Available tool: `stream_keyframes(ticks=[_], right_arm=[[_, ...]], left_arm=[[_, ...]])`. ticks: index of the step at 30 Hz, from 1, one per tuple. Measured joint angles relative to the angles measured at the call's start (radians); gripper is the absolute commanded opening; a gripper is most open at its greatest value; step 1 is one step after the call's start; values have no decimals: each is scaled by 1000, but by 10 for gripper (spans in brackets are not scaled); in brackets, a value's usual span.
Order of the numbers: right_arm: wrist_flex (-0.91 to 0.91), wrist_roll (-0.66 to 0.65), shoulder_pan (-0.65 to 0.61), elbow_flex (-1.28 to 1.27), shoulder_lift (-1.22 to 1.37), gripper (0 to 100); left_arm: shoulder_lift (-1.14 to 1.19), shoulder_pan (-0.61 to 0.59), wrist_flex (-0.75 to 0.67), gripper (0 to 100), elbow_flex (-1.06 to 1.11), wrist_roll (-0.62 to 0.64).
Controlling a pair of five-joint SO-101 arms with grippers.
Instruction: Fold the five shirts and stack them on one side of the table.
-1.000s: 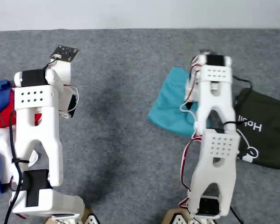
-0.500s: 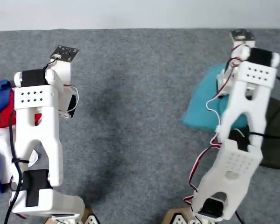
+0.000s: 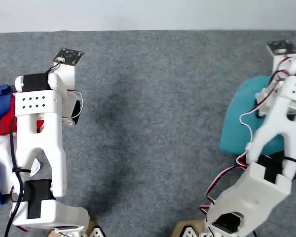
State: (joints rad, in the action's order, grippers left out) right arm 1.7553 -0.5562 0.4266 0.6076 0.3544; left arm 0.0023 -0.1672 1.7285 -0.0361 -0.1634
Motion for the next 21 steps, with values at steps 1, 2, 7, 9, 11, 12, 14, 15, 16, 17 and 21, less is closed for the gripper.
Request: stream_keyframes(ticks=[1,2,7,9,11,12,14,15,16,17,21], right_arm=[[0,-26,9,0,0,9],[0,-49,18,0,0,9],[0,-127,35,0,-2,9],[0,-143,35,0,-2,9],[0,-160,35,0,-14,9],[0,-167,41,0,-20,9],[-8,-181,68,0,-21,9],[-12,-189,87,0,-20,9],[-28,-196,110,0,-12,9],[-46,-206,132,0,3,9],[-118,-245,206,-2,92,9]], left_arm=[[0,0,0,7,0,0],[0,0,0,7,0,0],[0,0,0,7,0,0],[0,0,0,7,0,0],[0,0,0,7,0,0],[0,0,0,7,0,0],[0,0,0,7,0,0],[0,0,0,7,0,0],[0,0,0,7,0,0],[0,0,0,7,0,0],[0,0,0,7,0,0]])
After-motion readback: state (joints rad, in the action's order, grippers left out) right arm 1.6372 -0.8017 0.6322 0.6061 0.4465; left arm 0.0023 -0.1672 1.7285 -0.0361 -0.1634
